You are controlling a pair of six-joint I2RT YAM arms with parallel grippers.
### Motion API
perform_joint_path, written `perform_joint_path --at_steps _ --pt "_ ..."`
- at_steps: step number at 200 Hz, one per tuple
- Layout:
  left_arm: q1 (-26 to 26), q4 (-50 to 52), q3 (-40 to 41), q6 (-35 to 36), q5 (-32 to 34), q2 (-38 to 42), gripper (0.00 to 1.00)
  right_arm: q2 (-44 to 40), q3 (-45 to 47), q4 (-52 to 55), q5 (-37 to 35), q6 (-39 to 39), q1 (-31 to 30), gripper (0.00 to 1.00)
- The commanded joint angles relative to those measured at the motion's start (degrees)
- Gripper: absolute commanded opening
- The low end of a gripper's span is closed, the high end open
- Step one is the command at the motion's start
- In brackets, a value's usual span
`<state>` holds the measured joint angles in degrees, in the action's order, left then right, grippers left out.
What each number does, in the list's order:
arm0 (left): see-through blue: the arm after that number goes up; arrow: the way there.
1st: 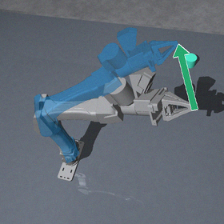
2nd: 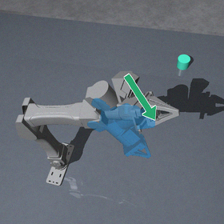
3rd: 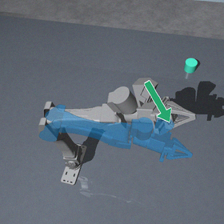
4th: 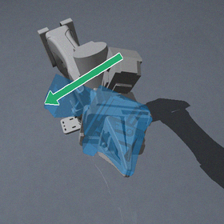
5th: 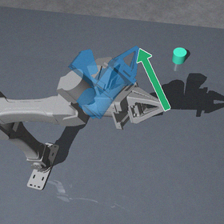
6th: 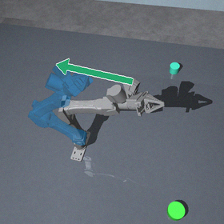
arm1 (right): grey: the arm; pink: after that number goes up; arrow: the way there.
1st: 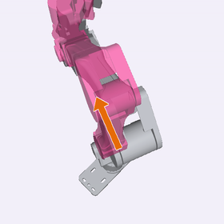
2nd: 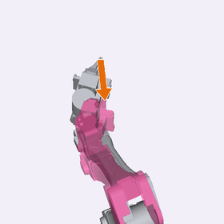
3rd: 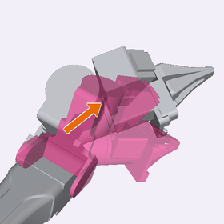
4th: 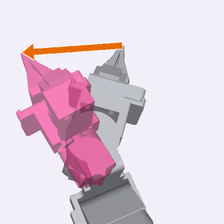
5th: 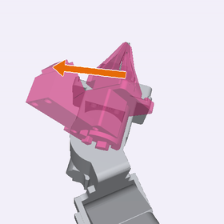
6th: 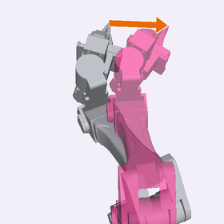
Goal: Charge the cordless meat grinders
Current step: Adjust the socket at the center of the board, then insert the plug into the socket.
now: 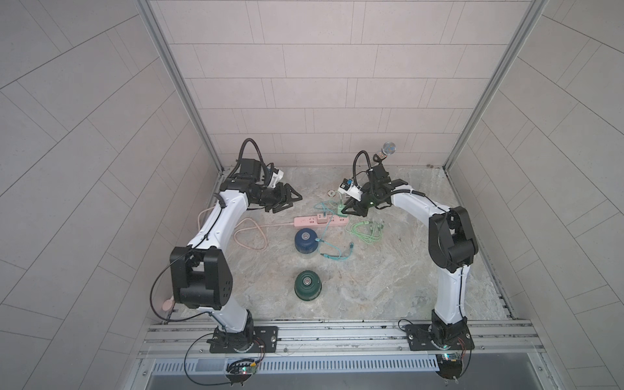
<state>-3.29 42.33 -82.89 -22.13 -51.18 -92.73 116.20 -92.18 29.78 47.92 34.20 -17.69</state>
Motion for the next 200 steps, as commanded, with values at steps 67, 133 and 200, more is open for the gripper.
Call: perform_joint_path --at_steps 67,133,200 --pt "0.48 0.12 0.85 1.82 -1.67 1.1 0.57 8.7 -9.96 10.52 3.08 16.37 0.72 0.05" --pt "0.59 0.26 0.98 2.0 -1.92 0.09 0.56 8.94 -9.67 12.83 -1.34 20.81 0.3 0.05" --pt "0.62 0.52 0.8 2.26 -2.54 -0.45 0.56 9.95 -10.99 9.96 2.78 16.19 -0.49 0.04"
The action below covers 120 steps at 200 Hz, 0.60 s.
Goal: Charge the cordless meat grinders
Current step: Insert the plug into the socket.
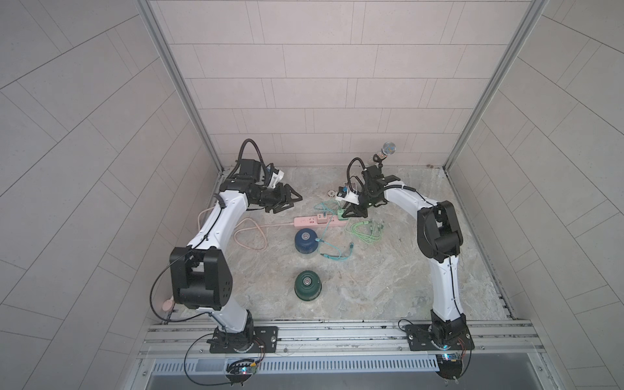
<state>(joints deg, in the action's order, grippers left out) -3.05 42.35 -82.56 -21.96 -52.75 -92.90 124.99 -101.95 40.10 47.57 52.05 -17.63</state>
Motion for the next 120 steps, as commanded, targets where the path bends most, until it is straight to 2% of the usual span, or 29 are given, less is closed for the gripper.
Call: perform_joint_path --at_steps 1,60,92,120 --pt "0.4 0.56 0.47 2.09 -1.0 -0.27 0.56 1.19 -1.23 -0.32 3.13 -1.72 -0.52 0.04" --pt "0.4 0.97 1.27 2.35 -1.1 0.44 0.56 1.57 -1.86 -0.51 -0.09 -2.16 -0.97 0.04" --pt "0.38 0.98 1.24 2.09 -1.63 0.29 0.55 1.81 -1.87 2.24 -4.34 0.89 -1.15 0.04" --pt "0.4 0.96 1.27 1.94 -1.66 0.15 0.55 0.87 -0.78 2.73 -4.15 1.13 -0.83 0.04"
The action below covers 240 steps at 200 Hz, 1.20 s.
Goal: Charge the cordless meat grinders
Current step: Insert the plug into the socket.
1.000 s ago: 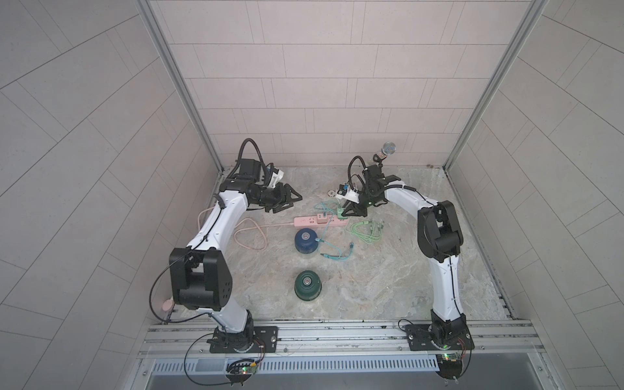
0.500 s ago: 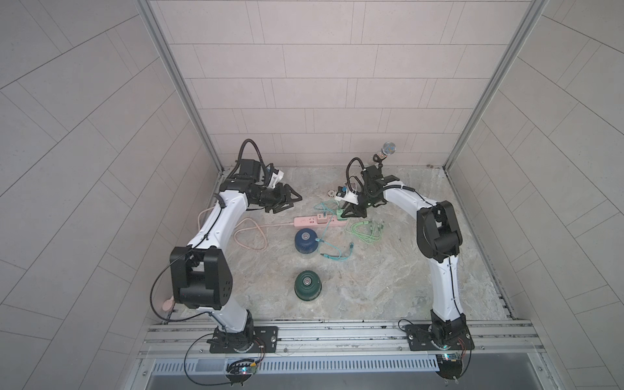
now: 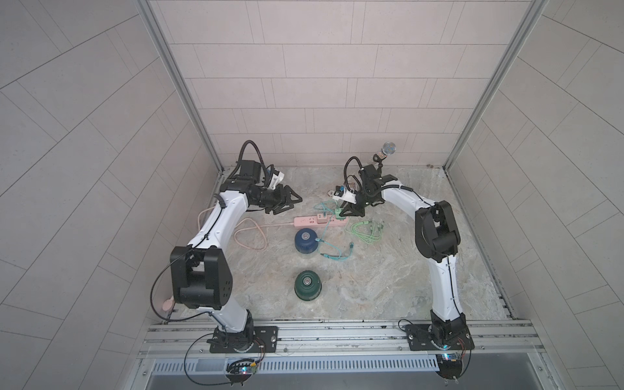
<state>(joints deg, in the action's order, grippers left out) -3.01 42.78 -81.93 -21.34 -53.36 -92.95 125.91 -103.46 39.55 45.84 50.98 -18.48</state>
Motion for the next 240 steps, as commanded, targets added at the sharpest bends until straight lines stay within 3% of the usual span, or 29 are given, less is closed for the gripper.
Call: perform_joint_path --at_steps 1,123,175,240 --pt "0.32 0.54 0.63 1.36 -1.05 0.16 0.55 -0.05 0.72 3.27 -2.43 2.19 0.02 0.04" --pt "0.37 0.98 0.15 1.25 -1.66 -0.56 0.54 -0.38 1.68 4.97 -6.69 2.72 -0.04 0.04" --pt "0.37 1.04 -0.15 1.3 -1.65 -1.01 0.54 -0.93 2.13 3.45 -4.73 0.58 1.26 0.04" --pt "0.37 1.51 -0.95 1.13 -1.65 -1.62 0.54 -2.08 7.13 4.74 -12.32 10.02 0.29 0.13"
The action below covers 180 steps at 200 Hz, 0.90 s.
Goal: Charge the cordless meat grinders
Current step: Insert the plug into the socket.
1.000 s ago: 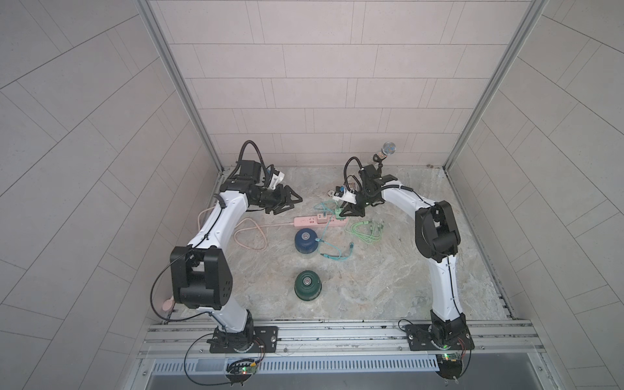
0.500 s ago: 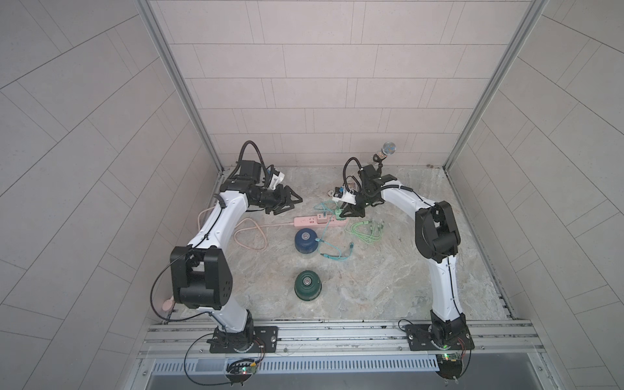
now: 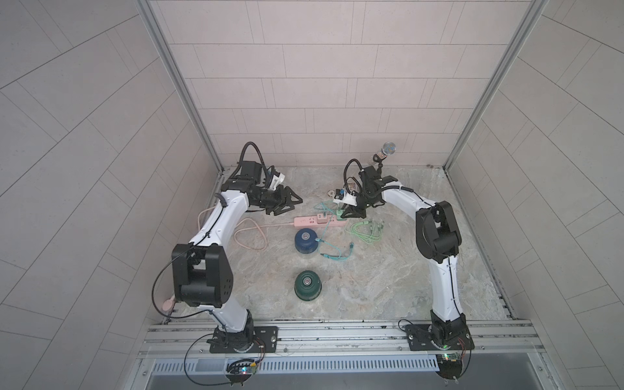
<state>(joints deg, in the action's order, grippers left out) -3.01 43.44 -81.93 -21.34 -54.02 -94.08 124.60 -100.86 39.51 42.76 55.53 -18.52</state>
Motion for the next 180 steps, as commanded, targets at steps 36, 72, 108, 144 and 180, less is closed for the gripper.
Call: perform_joint_path --at_steps 36,72,108,144,180 --pt "0.37 1.08 -1.11 1.3 -1.2 -0.83 0.54 -1.04 6.86 3.71 -12.39 7.39 1.71 0.12" --pt "0.37 1.2 -1.3 1.3 -1.35 -1.08 0.54 1.15 3.51 6.73 -12.0 7.58 2.35 0.1" --pt "0.39 1.41 -1.08 1.26 -1.2 -1.01 0.54 3.15 0.53 7.43 -11.12 5.97 0.83 0.08" --pt "0.45 1.73 -1.04 1.54 -1.25 -0.84 0.53 5.04 -0.34 7.51 -14.25 3.92 -0.98 0.06" --pt "0.46 1.95 -0.64 1.91 -1.63 -0.37 0.53 5.37 0.38 6.65 -17.89 2.58 -1.97 0.05"
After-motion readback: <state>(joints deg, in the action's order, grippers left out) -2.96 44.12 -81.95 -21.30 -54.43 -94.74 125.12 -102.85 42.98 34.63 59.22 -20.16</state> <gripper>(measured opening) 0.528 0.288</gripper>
